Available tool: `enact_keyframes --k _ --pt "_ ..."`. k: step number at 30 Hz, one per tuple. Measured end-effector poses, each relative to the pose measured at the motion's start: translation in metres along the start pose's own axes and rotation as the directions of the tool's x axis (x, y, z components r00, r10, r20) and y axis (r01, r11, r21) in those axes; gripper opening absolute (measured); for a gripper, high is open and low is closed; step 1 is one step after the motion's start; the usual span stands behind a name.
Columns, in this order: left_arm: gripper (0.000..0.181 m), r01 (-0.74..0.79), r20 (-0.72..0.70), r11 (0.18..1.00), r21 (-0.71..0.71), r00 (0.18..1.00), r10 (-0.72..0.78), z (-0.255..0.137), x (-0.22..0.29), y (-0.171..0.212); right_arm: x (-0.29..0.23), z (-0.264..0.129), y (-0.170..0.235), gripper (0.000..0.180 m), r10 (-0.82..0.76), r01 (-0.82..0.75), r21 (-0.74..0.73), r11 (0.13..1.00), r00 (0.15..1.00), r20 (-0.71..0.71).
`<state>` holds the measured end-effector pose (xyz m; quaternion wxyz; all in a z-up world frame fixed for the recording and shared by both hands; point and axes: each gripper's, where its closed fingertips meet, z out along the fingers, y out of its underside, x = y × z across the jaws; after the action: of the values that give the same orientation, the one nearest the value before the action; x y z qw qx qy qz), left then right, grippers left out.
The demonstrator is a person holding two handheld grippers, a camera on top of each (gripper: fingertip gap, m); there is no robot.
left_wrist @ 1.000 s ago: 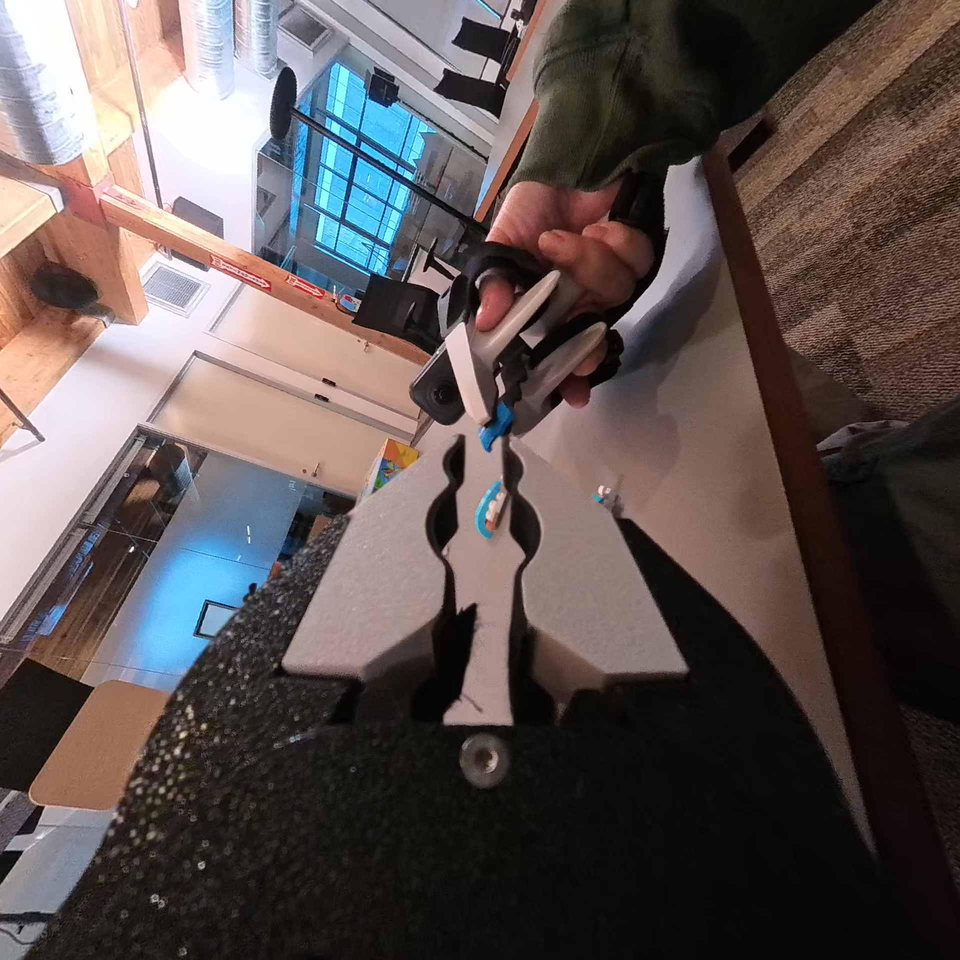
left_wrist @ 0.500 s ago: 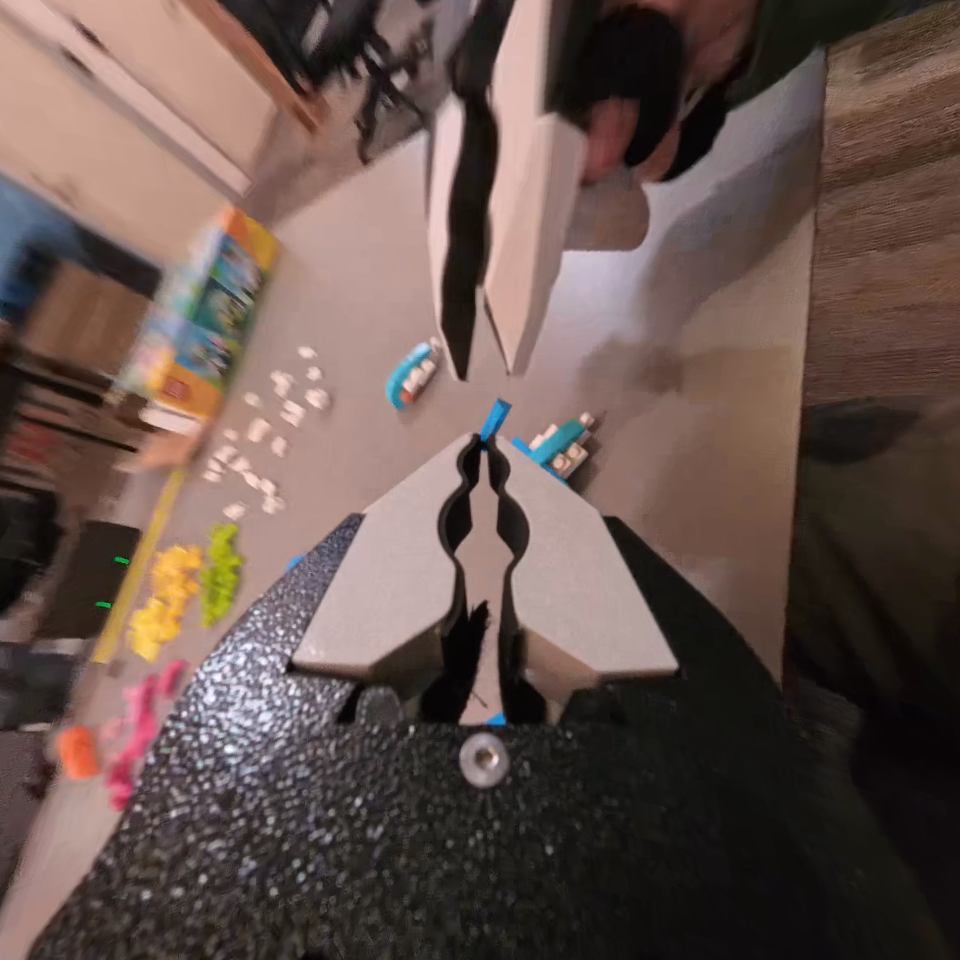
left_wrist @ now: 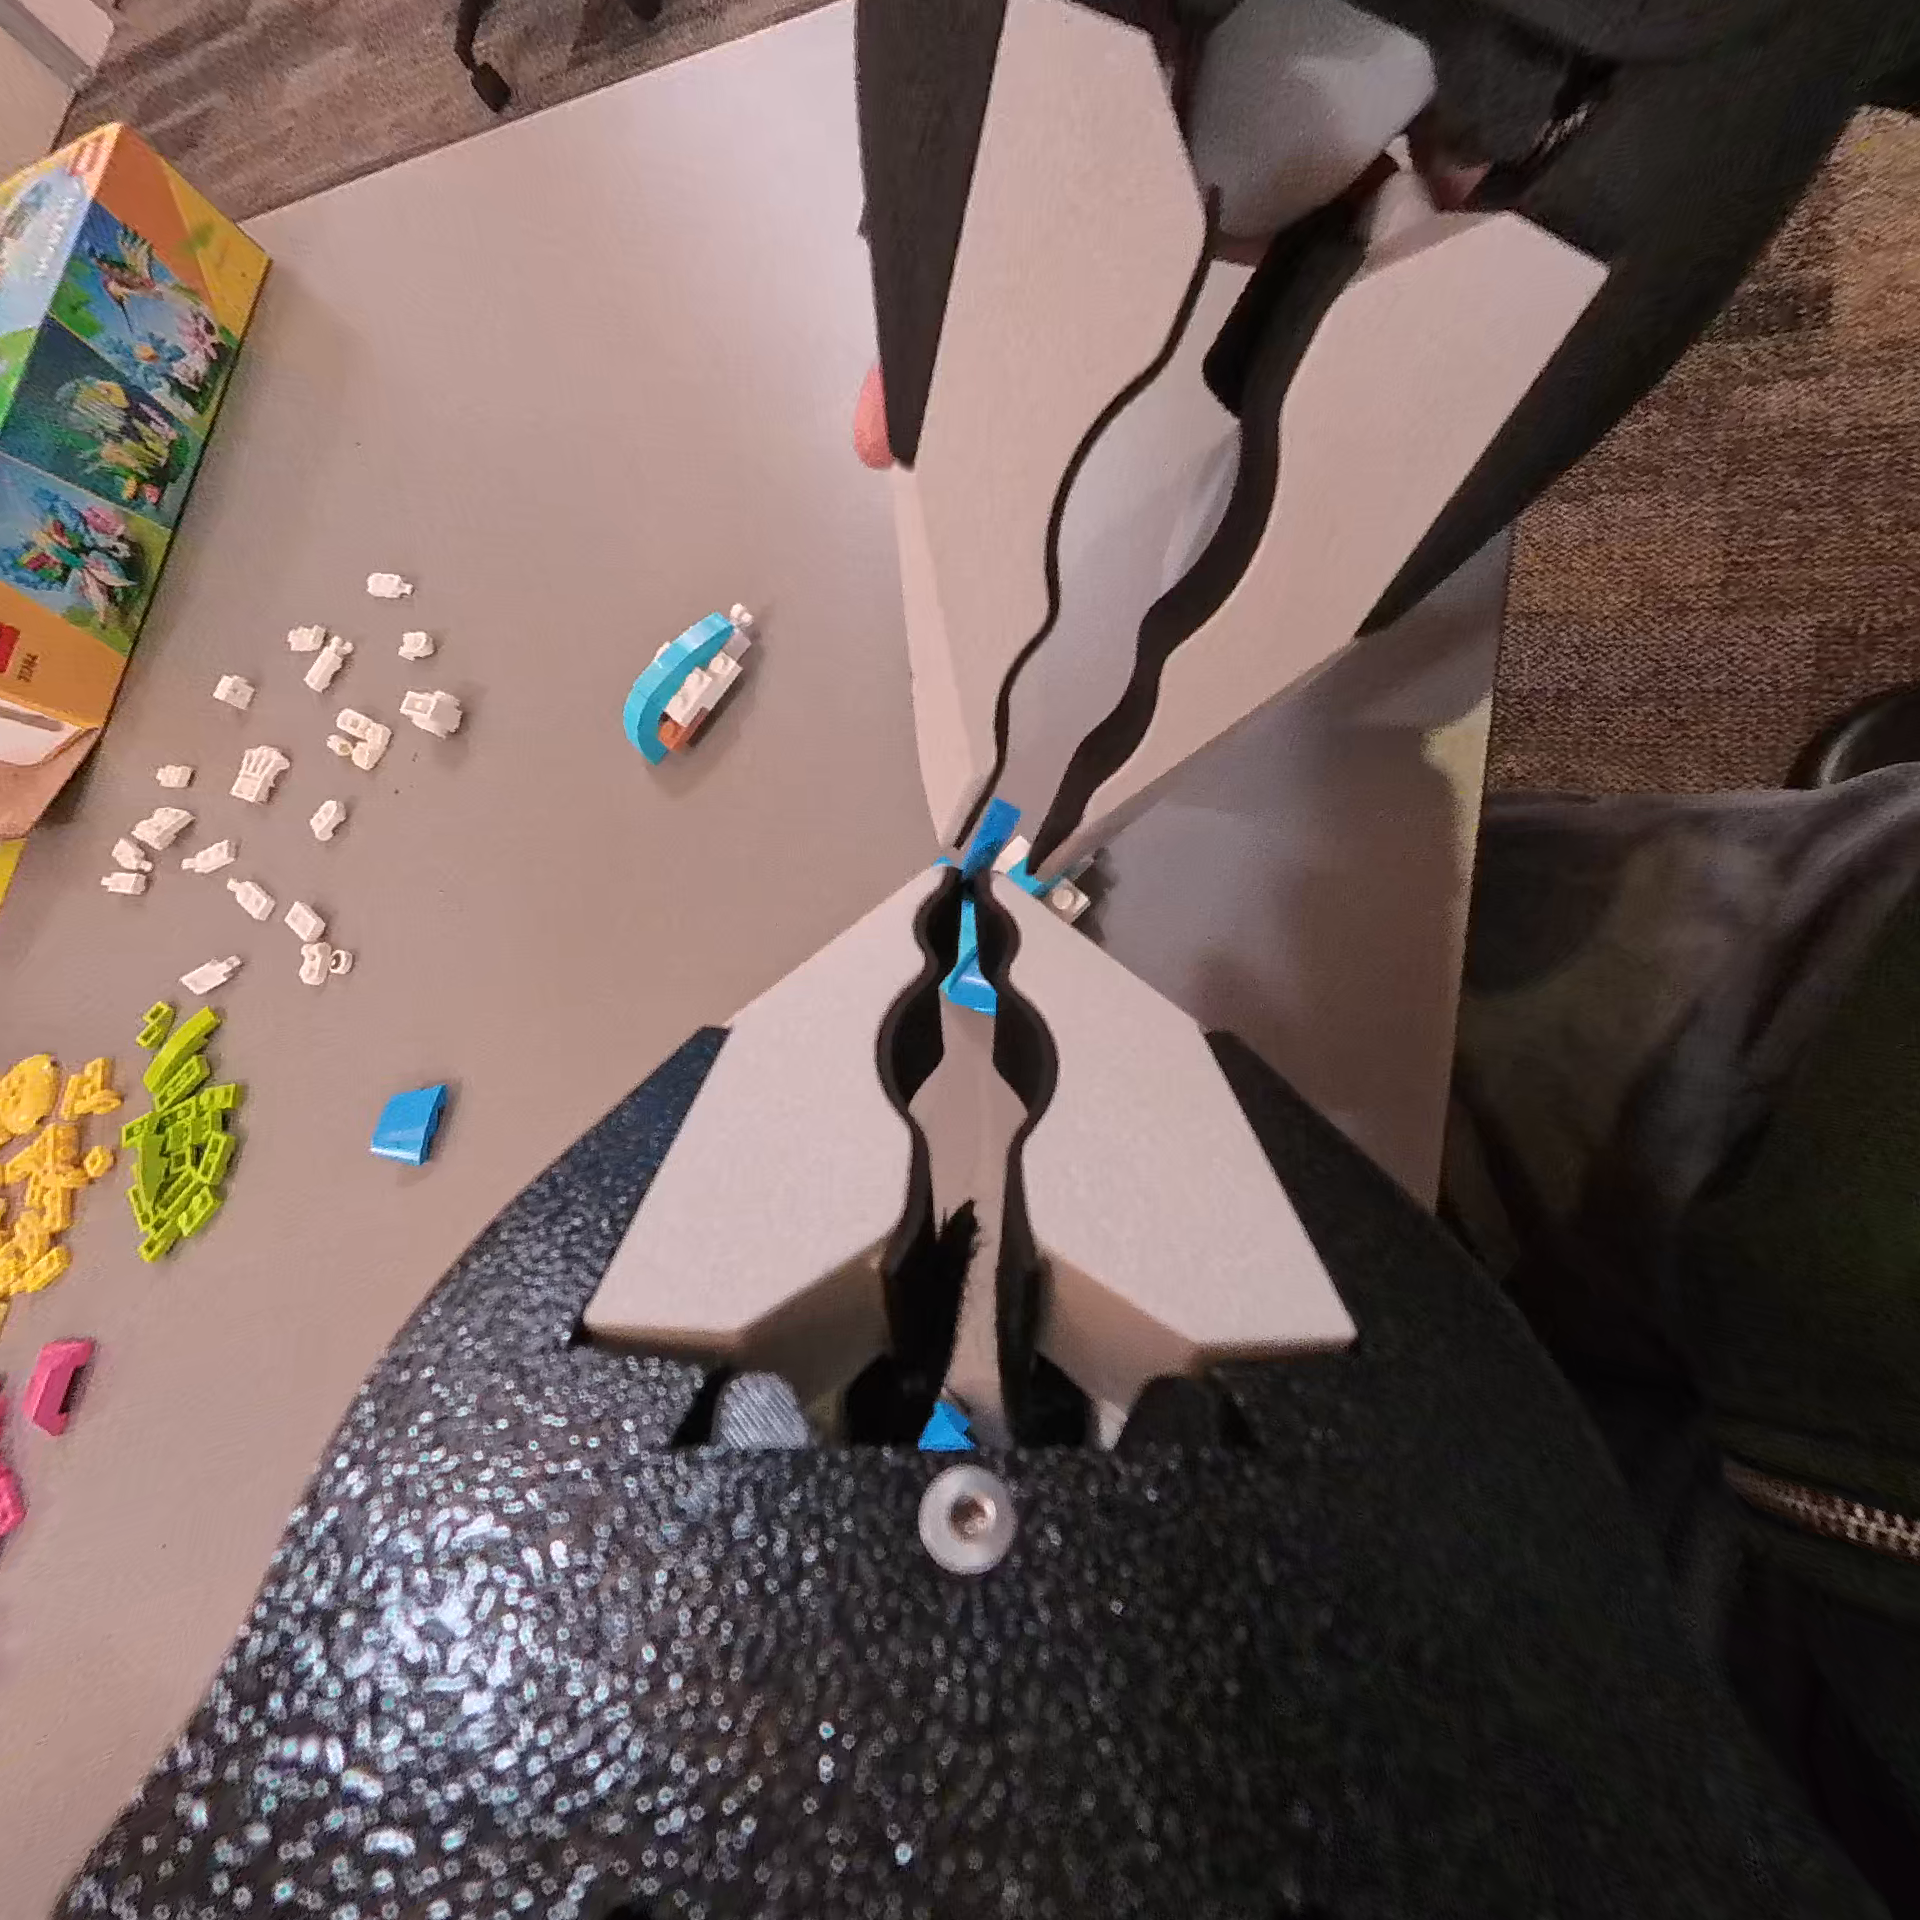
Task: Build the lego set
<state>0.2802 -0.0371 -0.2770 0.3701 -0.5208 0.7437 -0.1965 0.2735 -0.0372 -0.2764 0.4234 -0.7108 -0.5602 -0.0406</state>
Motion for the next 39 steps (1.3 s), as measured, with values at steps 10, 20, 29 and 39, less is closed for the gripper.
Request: enact_keyframes --k 10,20,29,39 --pt "0.065 -0.058 -0.115 0.997 0.042 0.991 0.062 -0.003 0.012 0.008 0.005 -0.005 0.016 0.003 0.067 -0.067 0.004 0.998 0.998 -0.015" --pt "0.048 -0.115 -0.25 0.993 -0.02 0.962 0.106 0.015 0.008 0.032 0.007 -0.006 0.044 0.003 0.059 -0.058 0.012 0.998 0.993 -0.098" --pt "0.026 -0.132 -0.224 0.991 -0.037 0.967 0.12 0.021 0.008 0.032 0.002 0.001 0.058 0.003 -0.231 0.221 -0.089 0.971 0.966 -0.114" --pt "0.025 0.315 -0.317 0.933 -0.174 0.879 -0.356 0.013 0.0 0.03 0.002 -0.007 0.014 0.003 -0.059 0.081 0.18 0.98 0.99 -0.127"
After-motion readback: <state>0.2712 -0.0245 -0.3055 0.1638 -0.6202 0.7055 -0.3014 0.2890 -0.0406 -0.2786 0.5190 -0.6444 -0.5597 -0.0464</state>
